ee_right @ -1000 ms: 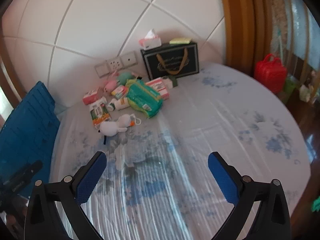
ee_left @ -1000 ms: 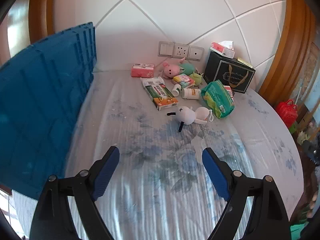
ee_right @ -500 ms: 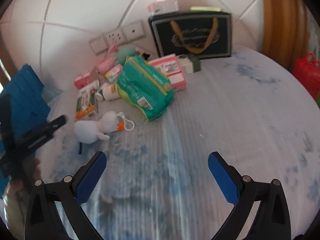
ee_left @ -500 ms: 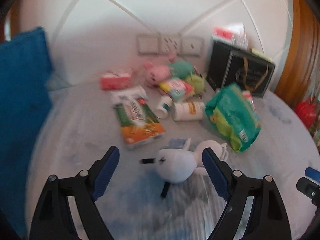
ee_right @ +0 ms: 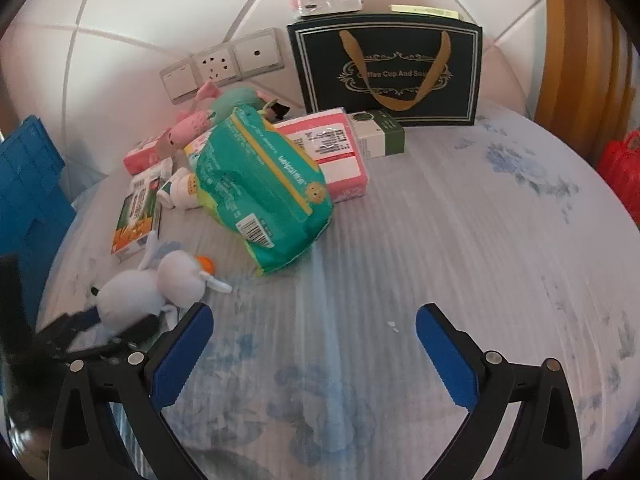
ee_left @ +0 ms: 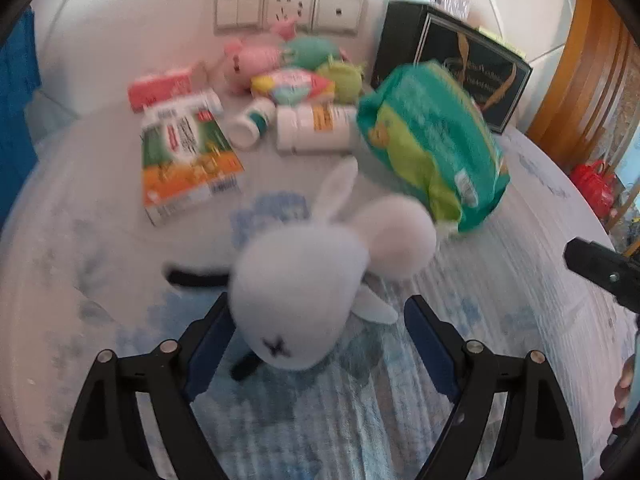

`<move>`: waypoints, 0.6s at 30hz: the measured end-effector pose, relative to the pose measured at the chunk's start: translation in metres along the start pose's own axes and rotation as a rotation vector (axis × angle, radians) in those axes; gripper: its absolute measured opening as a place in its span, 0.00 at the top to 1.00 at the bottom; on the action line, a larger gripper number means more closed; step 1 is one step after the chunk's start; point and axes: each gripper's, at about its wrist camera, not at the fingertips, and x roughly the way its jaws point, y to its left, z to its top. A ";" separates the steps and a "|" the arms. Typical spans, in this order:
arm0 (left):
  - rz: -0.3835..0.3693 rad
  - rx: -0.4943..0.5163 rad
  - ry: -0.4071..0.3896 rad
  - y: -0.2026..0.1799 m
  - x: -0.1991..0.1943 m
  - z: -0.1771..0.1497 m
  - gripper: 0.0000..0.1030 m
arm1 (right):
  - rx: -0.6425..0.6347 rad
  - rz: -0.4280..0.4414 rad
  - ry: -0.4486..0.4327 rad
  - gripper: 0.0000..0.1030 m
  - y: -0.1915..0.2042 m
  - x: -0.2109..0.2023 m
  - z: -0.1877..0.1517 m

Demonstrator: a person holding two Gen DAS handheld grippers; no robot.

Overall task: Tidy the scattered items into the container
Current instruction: 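Grasp the white plush bunny with the left tool while the right grasps the green diaper pack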

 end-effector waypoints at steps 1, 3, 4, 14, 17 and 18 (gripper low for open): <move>0.012 -0.002 -0.019 0.002 -0.008 0.004 0.18 | 0.004 0.008 0.005 0.01 -0.001 0.001 0.000; 0.026 0.016 -0.035 0.006 -0.016 0.014 0.18 | 0.012 0.027 0.023 0.01 -0.003 0.004 -0.002; 0.034 0.038 -0.031 0.007 -0.016 0.019 0.18 | 0.013 0.032 0.031 0.01 -0.003 0.006 -0.002; 0.071 0.152 0.105 0.004 0.053 0.031 0.32 | 0.037 0.039 -0.015 0.01 -0.001 0.011 0.005; 0.076 -0.012 0.030 0.018 0.051 0.029 0.36 | 0.008 0.020 -0.036 0.01 0.006 0.033 0.013; 0.095 -0.073 0.005 0.023 0.051 0.028 0.36 | -0.008 0.014 -0.048 0.01 0.008 0.038 0.017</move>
